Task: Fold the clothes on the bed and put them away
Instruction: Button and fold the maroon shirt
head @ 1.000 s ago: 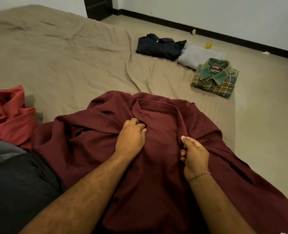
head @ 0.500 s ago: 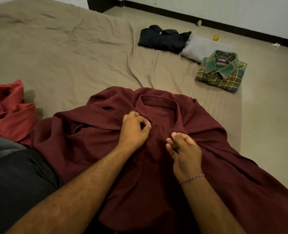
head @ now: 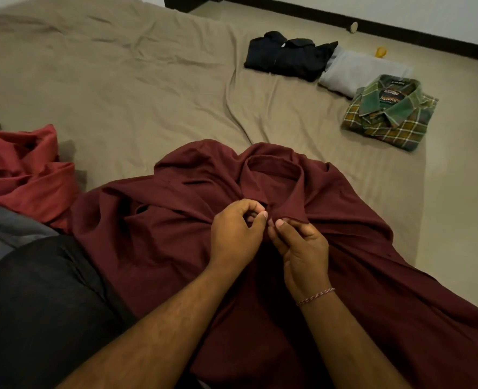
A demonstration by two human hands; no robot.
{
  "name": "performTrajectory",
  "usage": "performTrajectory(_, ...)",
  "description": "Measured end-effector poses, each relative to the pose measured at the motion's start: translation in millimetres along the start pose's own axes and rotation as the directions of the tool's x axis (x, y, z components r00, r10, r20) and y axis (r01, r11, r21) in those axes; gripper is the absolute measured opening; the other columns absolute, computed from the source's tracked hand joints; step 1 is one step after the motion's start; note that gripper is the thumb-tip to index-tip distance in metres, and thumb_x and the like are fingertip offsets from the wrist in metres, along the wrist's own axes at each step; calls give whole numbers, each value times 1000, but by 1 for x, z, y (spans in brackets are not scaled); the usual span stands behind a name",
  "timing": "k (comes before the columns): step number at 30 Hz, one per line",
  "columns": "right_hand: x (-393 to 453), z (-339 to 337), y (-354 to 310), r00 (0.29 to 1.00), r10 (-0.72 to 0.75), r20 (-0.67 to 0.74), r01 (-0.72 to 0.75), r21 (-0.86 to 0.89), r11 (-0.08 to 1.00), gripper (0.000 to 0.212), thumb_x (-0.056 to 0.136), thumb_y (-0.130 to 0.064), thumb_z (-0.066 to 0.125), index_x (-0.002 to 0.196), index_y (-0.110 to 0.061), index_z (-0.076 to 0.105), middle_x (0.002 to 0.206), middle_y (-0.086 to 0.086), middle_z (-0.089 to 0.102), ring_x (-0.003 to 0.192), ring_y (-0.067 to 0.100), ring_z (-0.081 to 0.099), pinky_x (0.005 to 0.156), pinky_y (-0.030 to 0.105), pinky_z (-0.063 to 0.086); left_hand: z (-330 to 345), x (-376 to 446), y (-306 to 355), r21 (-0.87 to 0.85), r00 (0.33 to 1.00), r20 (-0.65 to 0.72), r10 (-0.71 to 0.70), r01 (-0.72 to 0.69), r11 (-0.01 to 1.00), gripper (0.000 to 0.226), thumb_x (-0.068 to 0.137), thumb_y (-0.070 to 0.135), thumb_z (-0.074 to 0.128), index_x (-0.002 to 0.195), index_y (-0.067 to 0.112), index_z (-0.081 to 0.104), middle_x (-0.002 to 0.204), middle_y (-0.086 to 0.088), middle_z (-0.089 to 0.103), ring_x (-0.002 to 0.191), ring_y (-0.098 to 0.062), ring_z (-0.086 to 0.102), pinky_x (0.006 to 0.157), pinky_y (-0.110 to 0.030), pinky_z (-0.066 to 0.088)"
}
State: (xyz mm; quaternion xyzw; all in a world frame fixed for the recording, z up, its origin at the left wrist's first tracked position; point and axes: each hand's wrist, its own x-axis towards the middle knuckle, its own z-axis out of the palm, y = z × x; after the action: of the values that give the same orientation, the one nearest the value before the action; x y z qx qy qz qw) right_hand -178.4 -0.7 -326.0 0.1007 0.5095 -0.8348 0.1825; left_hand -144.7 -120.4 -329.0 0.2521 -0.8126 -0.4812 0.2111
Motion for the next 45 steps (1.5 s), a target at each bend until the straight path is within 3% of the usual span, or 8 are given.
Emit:
performTrajectory(4,4,-7,2,998,-38,43,40,-62,997,12,90,10,67,92,0,72,87,11,78,86,21,75,79,28,62,9,-5,-7,36,997,-60,44,-42,998,5,83,34,73,81,30,74,82,17,71,81,-7,68,79,-41,58)
performTrajectory(15,16,-16,13,996,-42,73,49,-90,995,14,90,6,69,103,6,73,98,18,77,96,29,72,90,34,61,17,2,-8,-107,999,-37,24,-27,994,2,75,37,72,74,36,72,83,15,71,84,-8,69,83,-41,58)
performTrajectory(21,18,-19,15,993,-35,109,42,-66,997,49,67,-23,84,106,5,74,105,23,75,100,33,71,88,33,61,17,1,-8,-173,998,-6,62,-62,983,11,87,21,74,81,29,69,85,13,68,82,-9,65,81,-28,53)
performTrajectory(24,19,-22,15,993,-37,114,42,-42,998,45,72,-19,82,106,6,72,107,23,74,102,32,72,94,38,60,20,-1,-11,-113,995,-11,103,-104,988,10,90,26,68,84,33,63,87,16,64,88,-11,61,84,-25,48)
performTrajectory(28,18,-22,14,992,-38,117,39,-6,999,34,76,-13,79,104,5,70,102,15,76,101,27,74,88,34,61,21,0,-16,-14,992,-61,107,-108,994,7,92,26,66,87,29,62,91,16,63,92,-11,57,84,-12,38)
performTrajectory(32,15,-19,14,992,-59,109,63,-30,998,38,66,-22,84,96,-1,74,95,11,77,95,24,74,88,31,62,24,-1,-19,9,991,-52,122,-122,993,4,92,29,64,89,26,65,92,17,61,93,-9,55,86,-24,43)
performTrajectory(39,12,-17,15,985,-103,141,112,-56,992,13,88,2,70,100,-2,73,94,8,79,90,18,76,80,25,60,23,0,-16,-25,994,12,105,-105,994,4,91,35,59,89,33,62,91,20,60,95,-9,55,92,-41,48)
performTrajectory(45,15,-18,19,977,-182,107,196,-142,970,18,91,10,67,107,5,73,96,12,79,90,19,76,81,27,61,21,1,-15,-31,993,78,84,-81,996,5,91,35,57,87,35,60,91,20,60,96,-9,57,94,-48,49)
